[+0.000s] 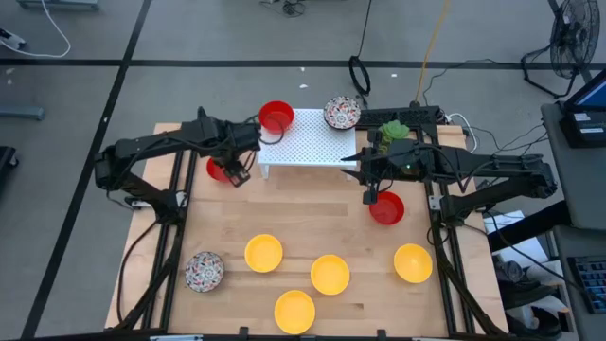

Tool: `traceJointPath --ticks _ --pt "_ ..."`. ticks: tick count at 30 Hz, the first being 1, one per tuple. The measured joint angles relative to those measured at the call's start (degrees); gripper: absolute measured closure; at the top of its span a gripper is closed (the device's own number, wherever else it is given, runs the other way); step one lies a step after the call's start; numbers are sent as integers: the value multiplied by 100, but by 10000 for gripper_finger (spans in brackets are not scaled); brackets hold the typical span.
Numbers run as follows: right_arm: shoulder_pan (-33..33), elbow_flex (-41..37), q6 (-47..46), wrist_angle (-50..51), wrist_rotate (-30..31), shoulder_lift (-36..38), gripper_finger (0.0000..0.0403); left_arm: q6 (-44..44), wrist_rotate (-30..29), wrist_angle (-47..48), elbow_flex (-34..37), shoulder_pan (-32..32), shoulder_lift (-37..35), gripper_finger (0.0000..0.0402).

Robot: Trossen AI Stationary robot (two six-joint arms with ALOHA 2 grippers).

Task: Pick & Place Mini bowls
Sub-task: Stack the red bowl on the other red bowl on the shelf

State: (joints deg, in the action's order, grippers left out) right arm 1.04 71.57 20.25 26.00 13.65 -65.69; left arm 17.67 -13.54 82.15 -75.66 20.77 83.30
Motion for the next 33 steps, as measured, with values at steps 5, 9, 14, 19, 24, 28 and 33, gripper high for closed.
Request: traceJointPath --ticks 5,9,14,19,24,28,33 --pt "0 0 0 4 0 0 298 -366 79 -513 1050 286 14 218" --pt "-1 0 0 2 0 0 298 -497 243 -1080 1717 603 14 218" --pt "-2 0 -2 2 0 0 298 -710 304 -1808 2213 881 10 218" --pt "-1 0 -2 0 0 0 298 -1067 368 -2498 2613 971 10 218" --pt "0 0 -2 -2 0 0 298 -1151 369 -2912 2902 1000 12 218" --pt "-1 0 -2 0 0 0 298 -1259 508 -3198 3088 995 12 220" --pt "-2 0 -2 0 0 0 298 -1269 472 -3341 3172 983 12 268"
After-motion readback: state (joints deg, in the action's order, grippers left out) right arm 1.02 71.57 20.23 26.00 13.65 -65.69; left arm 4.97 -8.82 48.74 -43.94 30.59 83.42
